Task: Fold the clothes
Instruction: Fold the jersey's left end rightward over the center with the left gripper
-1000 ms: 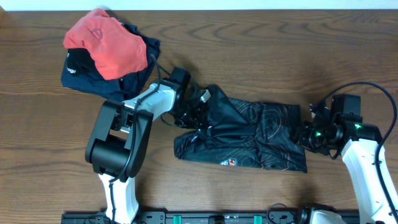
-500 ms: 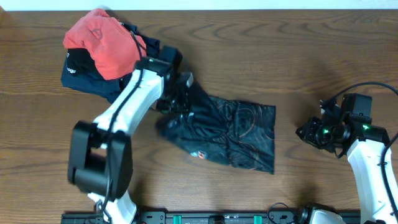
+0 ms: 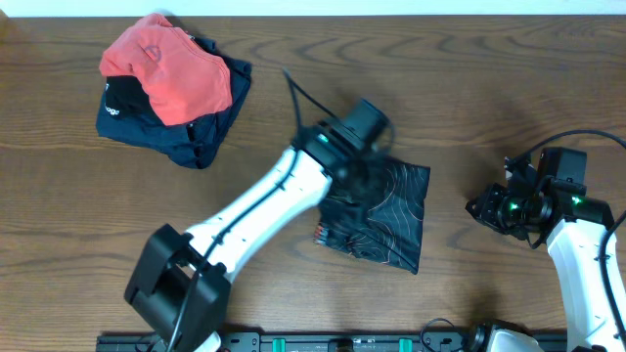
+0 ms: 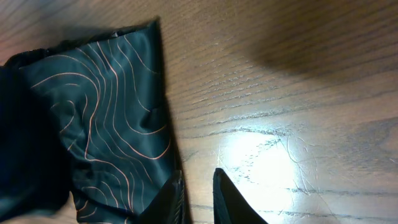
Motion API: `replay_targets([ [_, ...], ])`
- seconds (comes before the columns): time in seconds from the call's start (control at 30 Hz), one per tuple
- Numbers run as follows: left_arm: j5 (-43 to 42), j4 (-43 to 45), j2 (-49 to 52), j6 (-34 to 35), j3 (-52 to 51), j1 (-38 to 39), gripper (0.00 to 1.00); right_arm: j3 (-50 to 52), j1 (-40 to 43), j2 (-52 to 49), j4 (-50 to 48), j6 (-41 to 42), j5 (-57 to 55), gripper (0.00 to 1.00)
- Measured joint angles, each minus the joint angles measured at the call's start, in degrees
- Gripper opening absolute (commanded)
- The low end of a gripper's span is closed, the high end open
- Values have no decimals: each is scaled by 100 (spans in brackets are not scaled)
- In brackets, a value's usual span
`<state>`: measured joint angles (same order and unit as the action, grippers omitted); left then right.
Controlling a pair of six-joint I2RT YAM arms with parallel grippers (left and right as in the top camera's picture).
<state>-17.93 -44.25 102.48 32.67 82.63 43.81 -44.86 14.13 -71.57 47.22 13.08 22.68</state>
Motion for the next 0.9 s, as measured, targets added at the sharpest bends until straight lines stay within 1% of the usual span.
replay_targets([
  [0.13,273,426,0,468,0,468,6,0,0,0,2,7,2,16],
  [0.2,487,623,0,595,0,658,7,0,0,0,2,9,0,16],
  [0.3,752,903,7,699,-13,876,16,0,0,0,4,9,2,17],
  [0.37,859,1003,37,817,-17,992,35,0,0,0,9,9,2,17],
  [0.4,894,1049,63,890,-17,1043,48,0,0,0,9,9,2,17],
  [0.43,920,1086,96,940,-17,1078,58,0,0,0,9,9,2,17],
  [0.53,929,1150,173,1003,-26,1150,72,0,0,0,9,9,2,18],
  [0.6,901,1156,195,981,-33,1165,73,0,0,0,9,9,2,19],
  [0.67,831,1073,199,785,-31,1147,73,0,0,0,11,11,4,21],
  [0.8,717,302,199,426,107,929,73,0,0,0,26,9,4,27],
  [0.9,695,-326,181,66,387,549,73,0,0,2,31,-61,109,30],
])
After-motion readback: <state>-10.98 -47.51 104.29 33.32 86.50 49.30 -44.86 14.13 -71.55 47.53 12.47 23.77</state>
